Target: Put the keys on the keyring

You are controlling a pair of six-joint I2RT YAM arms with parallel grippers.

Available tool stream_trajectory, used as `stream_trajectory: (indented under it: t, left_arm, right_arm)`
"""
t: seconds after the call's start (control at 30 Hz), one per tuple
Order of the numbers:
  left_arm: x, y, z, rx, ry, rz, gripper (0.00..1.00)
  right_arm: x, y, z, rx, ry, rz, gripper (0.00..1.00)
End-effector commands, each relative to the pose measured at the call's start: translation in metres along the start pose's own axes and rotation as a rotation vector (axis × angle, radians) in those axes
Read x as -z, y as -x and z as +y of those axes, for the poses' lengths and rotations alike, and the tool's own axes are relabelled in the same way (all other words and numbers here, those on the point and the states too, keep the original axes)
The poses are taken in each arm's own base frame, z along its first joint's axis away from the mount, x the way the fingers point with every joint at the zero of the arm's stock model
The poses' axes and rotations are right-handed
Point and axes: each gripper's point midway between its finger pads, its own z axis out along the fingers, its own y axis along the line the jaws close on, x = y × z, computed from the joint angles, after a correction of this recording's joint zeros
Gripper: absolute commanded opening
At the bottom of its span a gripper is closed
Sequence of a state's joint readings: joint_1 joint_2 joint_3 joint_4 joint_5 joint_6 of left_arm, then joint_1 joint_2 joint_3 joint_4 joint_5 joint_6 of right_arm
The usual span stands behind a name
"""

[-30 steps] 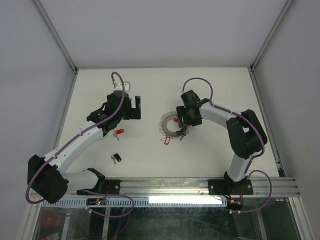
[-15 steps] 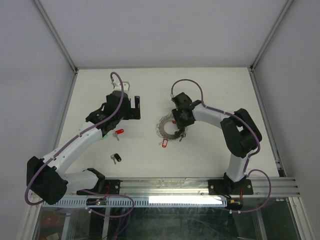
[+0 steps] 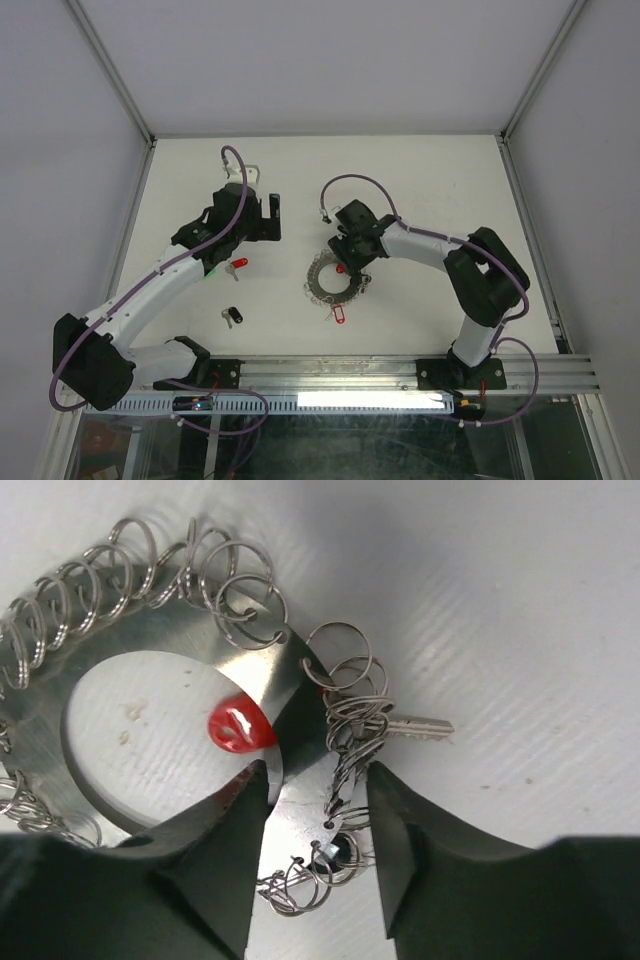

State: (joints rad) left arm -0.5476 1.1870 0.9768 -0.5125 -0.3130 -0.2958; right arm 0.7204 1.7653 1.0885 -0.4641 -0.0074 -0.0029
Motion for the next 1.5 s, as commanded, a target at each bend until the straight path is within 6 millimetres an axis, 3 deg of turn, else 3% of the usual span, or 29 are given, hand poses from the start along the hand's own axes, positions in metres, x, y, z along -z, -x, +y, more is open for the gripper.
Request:
stream_trajectory:
  t: [0.0,0.13,0.3,0.37,0.53,0.7,0.83,0.97,1.2,1.47]
  left_arm:
    - [0.007,0.013,0.0,0.036,-0.022,-0.063,0.99]
    - [0.006,0.012,-0.004,0.046,-0.041,-0.056,0.99]
    - [0.005,0.011,-0.008,0.048,-0.056,-0.043,0.99]
    - [0.006,0.013,-0.007,0.047,-0.053,-0.051,0.99]
    - [0.005,0.013,-0.008,0.036,-0.063,-0.055,0.99]
    - [0.006,0.013,-0.011,0.046,-0.085,-0.075,0.99]
    - [0.008,0.014,-0.012,0.071,-0.097,-0.095,0.99]
    - [0.009,0.012,-0.014,0.08,-0.114,-0.096,0.99]
    - [0.009,0.008,-0.018,0.073,-0.137,-0.087,0.99]
    - [0.008,0.003,-0.022,0.06,-0.166,-0.069,0.97]
  right_arm:
    - [0.026,0.03,0.017,0.031,0.053,-0.157,0.52]
    - [0.05,0.046,0.01,-0.048,0.012,-0.284,0.62]
    - [0.083,0.051,-0.004,-0.242,-0.021,-0.448,0.67]
    - [0.092,0.045,-0.013,-0.352,-0.009,-0.49,0.67]
    - [0.099,0.005,-0.035,-0.621,0.036,-0.479,0.68]
    - [0.107,-0.018,-0.011,-0.69,0.22,-0.443,0.64]
    - [0.107,-0.027,0.009,-0.783,0.346,-0.457,0.52]
    - [0.104,-0.037,0.012,-0.886,0.358,-0.472,0.42]
    - [0.088,-0.049,0.041,-0.932,0.342,-0.434,0.41]
    - [0.062,-0.062,0.049,-1.001,0.312,-0.399,0.37]
